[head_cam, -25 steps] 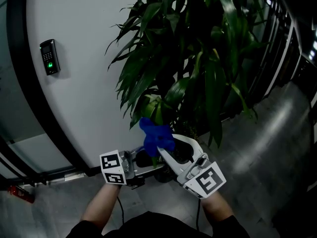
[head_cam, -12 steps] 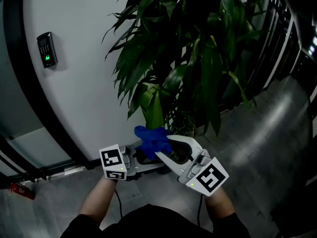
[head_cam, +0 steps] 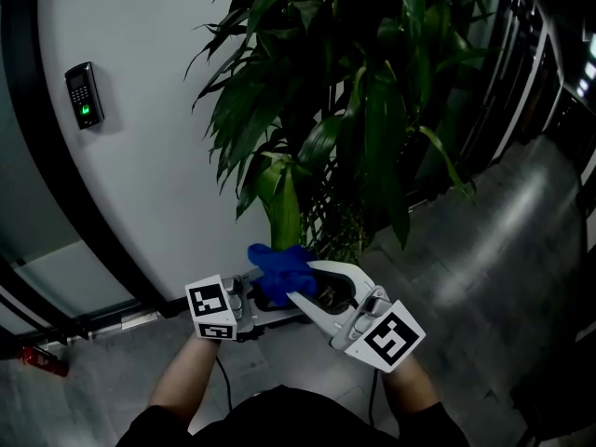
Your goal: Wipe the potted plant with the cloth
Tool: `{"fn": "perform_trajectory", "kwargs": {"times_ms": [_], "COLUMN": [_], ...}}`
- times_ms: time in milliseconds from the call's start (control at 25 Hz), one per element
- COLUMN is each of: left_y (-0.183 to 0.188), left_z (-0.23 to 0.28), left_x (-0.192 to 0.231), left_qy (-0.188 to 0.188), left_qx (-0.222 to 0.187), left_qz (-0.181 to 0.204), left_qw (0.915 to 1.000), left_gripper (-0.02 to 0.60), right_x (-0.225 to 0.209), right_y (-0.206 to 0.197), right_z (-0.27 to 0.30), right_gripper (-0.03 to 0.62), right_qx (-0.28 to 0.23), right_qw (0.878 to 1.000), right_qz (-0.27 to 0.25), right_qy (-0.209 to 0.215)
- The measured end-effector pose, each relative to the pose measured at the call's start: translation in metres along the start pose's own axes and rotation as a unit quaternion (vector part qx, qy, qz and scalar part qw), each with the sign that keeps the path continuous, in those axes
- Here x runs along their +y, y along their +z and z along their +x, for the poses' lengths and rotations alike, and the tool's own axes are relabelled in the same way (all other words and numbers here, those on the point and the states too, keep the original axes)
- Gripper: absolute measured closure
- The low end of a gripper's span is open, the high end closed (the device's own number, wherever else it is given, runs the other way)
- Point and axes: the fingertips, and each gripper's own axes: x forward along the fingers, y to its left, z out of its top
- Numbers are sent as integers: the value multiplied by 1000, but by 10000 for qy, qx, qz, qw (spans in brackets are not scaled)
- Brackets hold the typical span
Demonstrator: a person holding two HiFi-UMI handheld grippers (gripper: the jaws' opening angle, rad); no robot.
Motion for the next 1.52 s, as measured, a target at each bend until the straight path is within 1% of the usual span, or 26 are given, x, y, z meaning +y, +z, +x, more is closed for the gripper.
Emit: {"fn": "perform_trajectory", "kwargs": {"times_ms": [160, 360, 480, 600, 680, 800, 840, 920, 960, 1080, 1160, 1200, 1280, 1400, 1440, 1520], "left_y": [-7, -9, -9, -13, -20, -40, -46, -54, -53, -38, -20, -9, 14, 36, 36, 28], "left_z": [0, -6, -9, -10, -9, 1, 6, 19, 26, 43, 53, 58, 65, 73, 75, 79], "left_x": [1, 2, 3, 3, 3, -1, -4, -12, -14, -17, -24, -29, -36, -34, -30, -21], "left_qy": [75, 180, 224, 239, 210, 82, 4, -172, -254, -444, -574, -644, -794, -860, -808, -619], "left_qx": [72, 15, 18, 34, 61, 157, 235, 383, 390, 231, 162, 109, -104, -440, -480, -425], "left_qz": [-94, -213, -215, -261, -399, -709, -746, -687, -652, -530, -246, -87, 73, -54, -119, -233], "left_qw": [9999, 9996, 9995, 9994, 9990, 9973, 9969, 9968, 9968, 9973, 9979, 9978, 9968, 9953, 9955, 9969], "left_gripper": [373, 373, 373, 373, 373, 373, 373, 373, 372, 372, 370, 352, 338, 328, 328, 328], "right_x": [4, 10, 7, -1, -5, -3, -2, -3, -6, -11, -12, -12, -11, -6, -6, -9], "right_y": [-3, 5, 17, 34, 48, 73, 80, 91, 94, 106, 119, 127, 143, 155, 154, 148], "right_z": [-1, -4, -8, -14, -21, -37, -43, -56, -62, -83, -98, -105, -116, -132, -137, -147], "right_gripper": [482, 482, 482, 482, 482, 482, 482, 482, 482, 482, 483, 482, 483, 482, 483, 482], "right_qx": [-53, -208, -310, -483, -627, -882, -955, -1034, -1057, -1257, -1456, -1527, -1620, -1708, -1718, -1687], "right_qw": [9998, 9993, 9993, 9987, 9978, 9955, 9947, 9930, 9922, 9896, 9872, 9861, 9842, 9815, 9812, 9818], "right_qz": [208, 298, 206, 18, -120, -289, -358, -530, -603, -627, -595, -613, -702, -858, -879, -872], "right_qy": [61, 105, 26, -140, -199, -161, -156, -213, -262, -318, -261, -219, -96, 87, 92, 13]}}
